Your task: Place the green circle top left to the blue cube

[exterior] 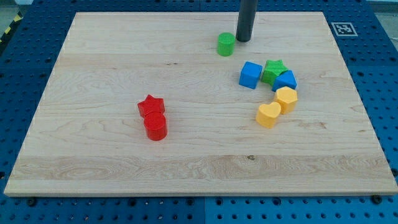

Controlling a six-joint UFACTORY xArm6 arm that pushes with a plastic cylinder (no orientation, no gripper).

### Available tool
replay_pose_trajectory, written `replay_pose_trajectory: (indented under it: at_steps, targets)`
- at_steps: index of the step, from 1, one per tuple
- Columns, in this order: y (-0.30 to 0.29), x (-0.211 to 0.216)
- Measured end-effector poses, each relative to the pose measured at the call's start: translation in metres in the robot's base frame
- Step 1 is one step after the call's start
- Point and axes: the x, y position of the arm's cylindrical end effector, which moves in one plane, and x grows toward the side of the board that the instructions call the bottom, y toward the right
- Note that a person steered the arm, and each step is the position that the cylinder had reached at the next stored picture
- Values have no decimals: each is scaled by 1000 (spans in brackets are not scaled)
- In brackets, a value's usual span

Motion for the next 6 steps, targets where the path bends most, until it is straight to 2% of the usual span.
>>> replay_pose_trajectory:
  at_steps: [2,3,4,6]
  targets:
    - [0,-11]
    - [-29,-13]
    - [-46,5]
    - [-46,6]
